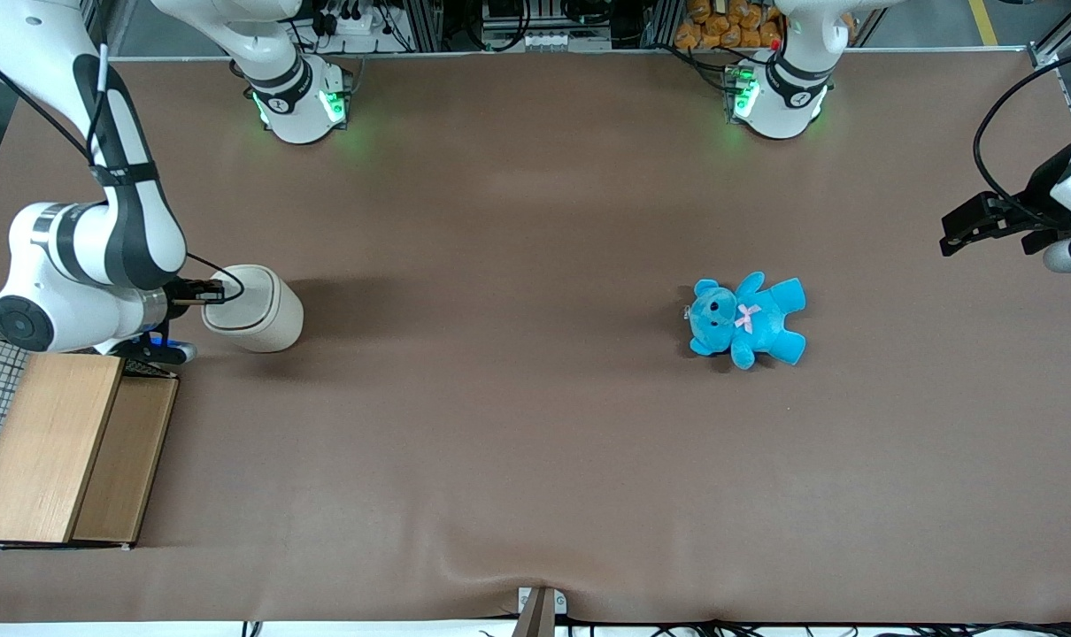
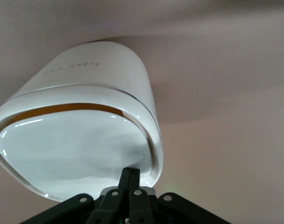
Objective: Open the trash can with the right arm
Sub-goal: 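Push the lid edge with the right gripper to flip it open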
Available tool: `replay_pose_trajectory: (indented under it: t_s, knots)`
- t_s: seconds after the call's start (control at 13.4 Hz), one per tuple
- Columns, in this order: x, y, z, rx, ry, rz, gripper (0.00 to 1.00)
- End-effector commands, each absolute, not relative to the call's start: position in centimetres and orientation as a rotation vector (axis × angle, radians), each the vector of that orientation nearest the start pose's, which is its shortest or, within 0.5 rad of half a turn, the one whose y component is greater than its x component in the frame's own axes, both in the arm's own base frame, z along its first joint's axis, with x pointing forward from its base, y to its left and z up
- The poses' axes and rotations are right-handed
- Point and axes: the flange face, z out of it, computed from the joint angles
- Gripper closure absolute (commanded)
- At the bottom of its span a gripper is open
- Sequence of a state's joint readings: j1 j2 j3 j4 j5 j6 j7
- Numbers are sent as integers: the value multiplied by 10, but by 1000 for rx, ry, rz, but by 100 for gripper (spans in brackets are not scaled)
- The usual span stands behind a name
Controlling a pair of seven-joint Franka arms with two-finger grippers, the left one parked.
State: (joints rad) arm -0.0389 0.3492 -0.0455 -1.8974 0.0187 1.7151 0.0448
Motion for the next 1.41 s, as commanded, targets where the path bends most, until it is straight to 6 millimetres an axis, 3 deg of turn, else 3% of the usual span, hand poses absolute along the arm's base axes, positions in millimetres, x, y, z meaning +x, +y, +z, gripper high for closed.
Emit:
replay_pose_trajectory:
  t_s: [0.0, 0.22, 0.45, 0.74, 1.04, 1.19, 1.34]
  knots:
    - [556, -48, 272, -3013, 189, 837, 100]
    - [557, -46, 267, -3013, 184, 842, 100]
    - [559, -43, 296, -3025, 175, 801, 100]
    - [569, -39, 372, -3058, 165, 668, 100]
    - [581, -38, 465, -3084, 133, 516, 100]
    - [577, -38, 514, -3095, 49, 405, 91]
    - [560, -38, 554, -3098, 24, 344, 88]
